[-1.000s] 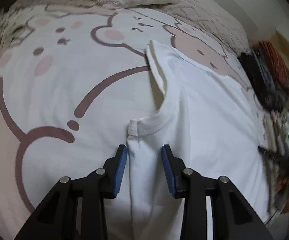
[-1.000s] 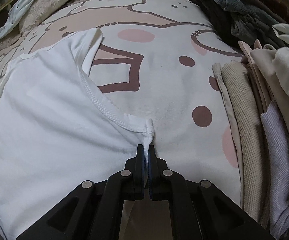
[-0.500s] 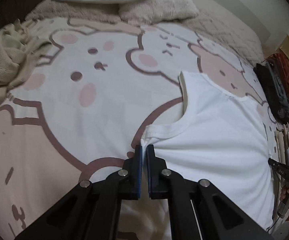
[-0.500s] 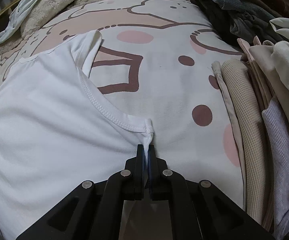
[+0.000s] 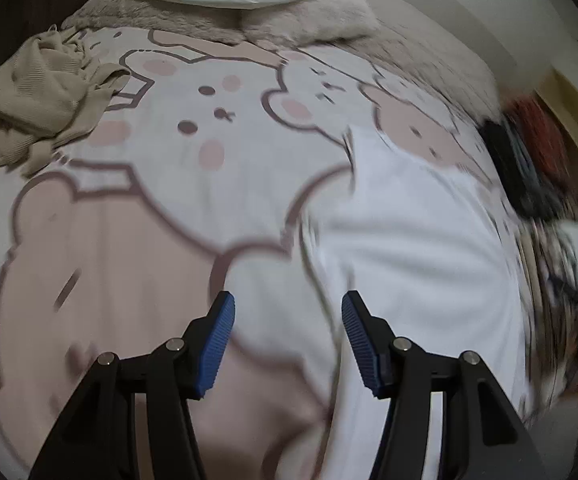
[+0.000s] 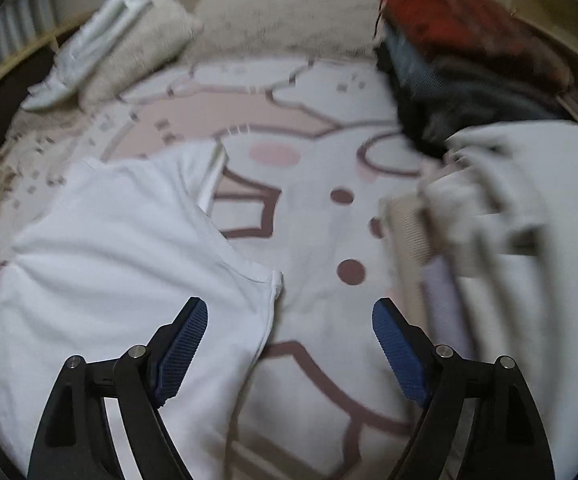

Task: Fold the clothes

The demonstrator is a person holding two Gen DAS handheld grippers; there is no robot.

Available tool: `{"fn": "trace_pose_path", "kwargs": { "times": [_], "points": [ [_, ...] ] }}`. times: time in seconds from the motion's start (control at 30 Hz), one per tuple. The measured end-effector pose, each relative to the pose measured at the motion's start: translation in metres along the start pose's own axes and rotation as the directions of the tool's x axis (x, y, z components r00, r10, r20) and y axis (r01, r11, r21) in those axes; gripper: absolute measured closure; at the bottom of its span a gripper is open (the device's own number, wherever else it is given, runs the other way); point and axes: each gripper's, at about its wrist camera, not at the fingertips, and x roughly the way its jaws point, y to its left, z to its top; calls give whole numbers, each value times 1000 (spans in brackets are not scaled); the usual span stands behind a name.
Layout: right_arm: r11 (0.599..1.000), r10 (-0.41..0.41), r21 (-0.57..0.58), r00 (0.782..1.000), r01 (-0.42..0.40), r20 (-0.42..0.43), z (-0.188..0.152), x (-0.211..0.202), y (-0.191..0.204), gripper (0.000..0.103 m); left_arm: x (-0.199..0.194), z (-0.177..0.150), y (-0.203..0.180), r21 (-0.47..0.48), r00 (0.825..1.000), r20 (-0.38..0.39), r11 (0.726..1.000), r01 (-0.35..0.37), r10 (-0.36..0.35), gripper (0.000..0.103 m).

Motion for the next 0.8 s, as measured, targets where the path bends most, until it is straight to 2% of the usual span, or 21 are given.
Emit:
{"fn": "trace_pose_path", "kwargs": {
  "times": [0.03,0.1,0.17,0.3,0.4,0.5,0.57,0.7,0.8],
  "points": [
    [1000,7,-8,1000,-7,1,-10,-12,0,19,-10,-14,-1,23,1000,-1,1000,1,-1,48],
    [999,20,-25,1000,-20,4,-30,-36,-1,33,-24,-46,-5,62,1000,-9,998,1,0,48],
    [999,34,-36,999,-34,-1,-52,-57,-3,39,-33,-77,-10,83,1000,-8,997,-1,2,48],
    [997,73,-27,996,-74,-50,-114,-70,-5,40,-38,-134,-20,120,1000,-3,992,-28,29,48],
    [993,55,-96,996,-62,-69,-155,-72,12,40,-34,-167,-27,126,1000,-6,992,-20,21,48],
    [987,28,-157,997,-39,-73,-183,-70,29,40,-30,-184,-32,111,1000,5,994,-23,22,48],
    [983,6,-182,998,-17,-65,-193,-67,37,40,-29,-189,-37,116,998,42,991,-58,54,48],
    [969,-101,-228,995,98,-1,-196,-60,44,40,-26,-191,-42,83,992,87,992,-96,89,48],
    [943,-184,-272,981,194,64,-193,-57,47,40,-21,-190,-50,82,984,112,985,-149,139,48]
  ]
}}
